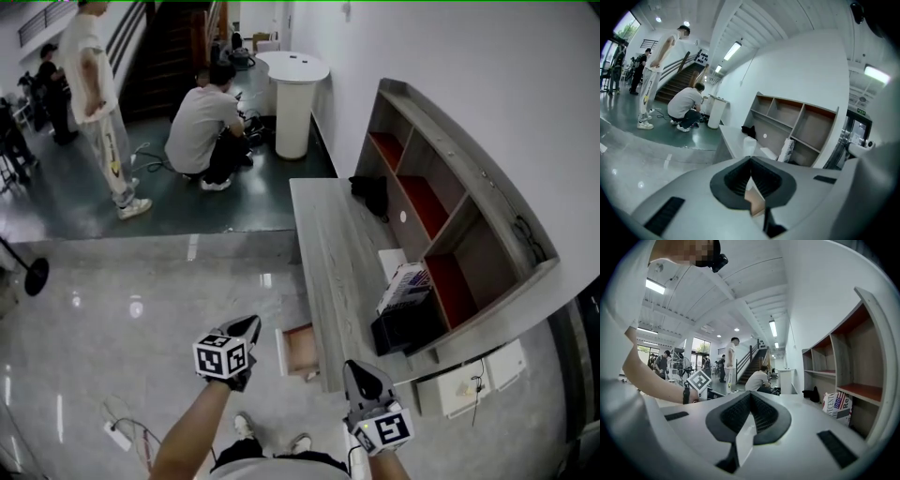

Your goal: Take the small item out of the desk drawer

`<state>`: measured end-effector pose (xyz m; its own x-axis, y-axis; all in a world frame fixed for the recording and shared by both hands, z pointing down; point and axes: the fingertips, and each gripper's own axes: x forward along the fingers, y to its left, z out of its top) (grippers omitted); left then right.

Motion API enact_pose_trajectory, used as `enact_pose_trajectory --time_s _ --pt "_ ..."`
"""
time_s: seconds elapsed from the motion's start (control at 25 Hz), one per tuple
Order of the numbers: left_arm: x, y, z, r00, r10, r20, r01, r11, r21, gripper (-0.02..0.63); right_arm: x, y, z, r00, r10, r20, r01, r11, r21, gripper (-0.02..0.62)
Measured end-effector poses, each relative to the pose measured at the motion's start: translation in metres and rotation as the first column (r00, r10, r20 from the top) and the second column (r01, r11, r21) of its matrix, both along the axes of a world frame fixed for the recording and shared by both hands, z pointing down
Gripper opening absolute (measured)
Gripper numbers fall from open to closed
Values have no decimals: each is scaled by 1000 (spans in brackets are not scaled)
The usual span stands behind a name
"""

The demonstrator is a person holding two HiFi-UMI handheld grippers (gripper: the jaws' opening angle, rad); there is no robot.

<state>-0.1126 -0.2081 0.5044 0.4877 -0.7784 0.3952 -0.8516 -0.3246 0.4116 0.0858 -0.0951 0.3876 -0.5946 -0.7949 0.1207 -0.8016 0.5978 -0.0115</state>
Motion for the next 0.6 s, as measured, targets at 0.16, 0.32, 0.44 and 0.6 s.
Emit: enact_pose_trajectory --time_s 0.16,0.32,0.44,0.6 --pt "-16 5 -39 1000 -15 20 14 998 68 18 -4 -8 -19 1000 -9 -7 9 999 44 21" --pt "-31 11 -80 999 -38 38 32 986 162 18 -2 -15 -34 1000 -5 -4 6 997 75 21" --pt "-40 19 -111 997 -50 57 35 970 240 18 1 -18 -44 1000 7 16 -8 996 84 21" --pt "-53 34 -150 995 -66 76 37 942 333 18 6 -18 -57 999 23 40 -27 995 98 21"
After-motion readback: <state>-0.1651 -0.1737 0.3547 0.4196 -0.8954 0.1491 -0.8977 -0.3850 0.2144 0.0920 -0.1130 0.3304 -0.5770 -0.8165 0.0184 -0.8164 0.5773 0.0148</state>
